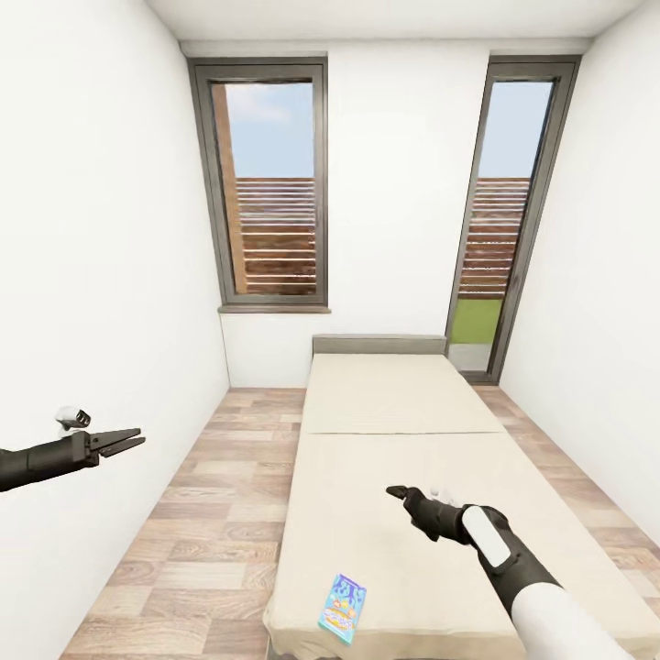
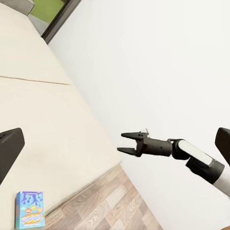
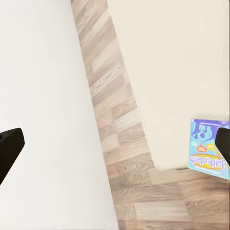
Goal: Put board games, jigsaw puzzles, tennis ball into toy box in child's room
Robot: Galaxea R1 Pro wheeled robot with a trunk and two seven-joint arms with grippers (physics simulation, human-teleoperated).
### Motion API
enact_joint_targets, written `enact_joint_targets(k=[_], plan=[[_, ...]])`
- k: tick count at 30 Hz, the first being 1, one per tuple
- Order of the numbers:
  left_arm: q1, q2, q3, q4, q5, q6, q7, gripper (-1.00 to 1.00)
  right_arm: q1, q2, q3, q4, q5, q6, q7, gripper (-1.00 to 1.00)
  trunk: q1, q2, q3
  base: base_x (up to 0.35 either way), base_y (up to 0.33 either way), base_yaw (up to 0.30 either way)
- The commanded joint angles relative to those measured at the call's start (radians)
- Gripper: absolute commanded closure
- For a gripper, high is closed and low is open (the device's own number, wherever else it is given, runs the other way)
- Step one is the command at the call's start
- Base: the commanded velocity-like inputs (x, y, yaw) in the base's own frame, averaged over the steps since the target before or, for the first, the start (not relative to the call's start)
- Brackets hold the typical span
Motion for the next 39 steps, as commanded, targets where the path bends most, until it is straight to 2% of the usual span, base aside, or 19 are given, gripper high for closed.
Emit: enact_joint_targets(k=[1,10,19,28,39], plan=[[0.0,-0.001,0.0,0.0,0.001,0.011,-0.003,-1.0,-0.011,0.0,-0.004,0.022,0.003,0.006,0.003,-1.0,0.0,-0.001,0.0,0.0,0.0,0.0],[0.0,-0.004,0.0,0.0,0.001,0.011,-0.003,-1.0,-0.03,-0.002,-0.004,0.068,0.002,-0.003,0.0,-1.0,0.0,-0.001,0.0,0.0,0.0,0.0],[0.0,-0.005,0.001,0.0,0.001,0.01,-0.005,-1.0,-0.032,-0.007,-0.003,0.058,0.003,-0.002,0.015,-1.0,0.0,-0.001,0.0,0.0,0.0,0.0],[-0.001,-0.002,0.004,0.0,0.006,0.023,-0.017,-1.0,-0.028,-0.007,-0.002,0.017,0.003,0.004,0.092,-1.0,0.0,-0.001,0.0,0.0,0.0,0.0],[0.0,0.003,0.005,0.0,0.009,0.03,-0.019,-1.0,-0.02,0.008,-0.011,0.008,-0.008,0.01,0.107,-1.0,0.0,-0.001,0.0,0.0,0.0,0.0]])
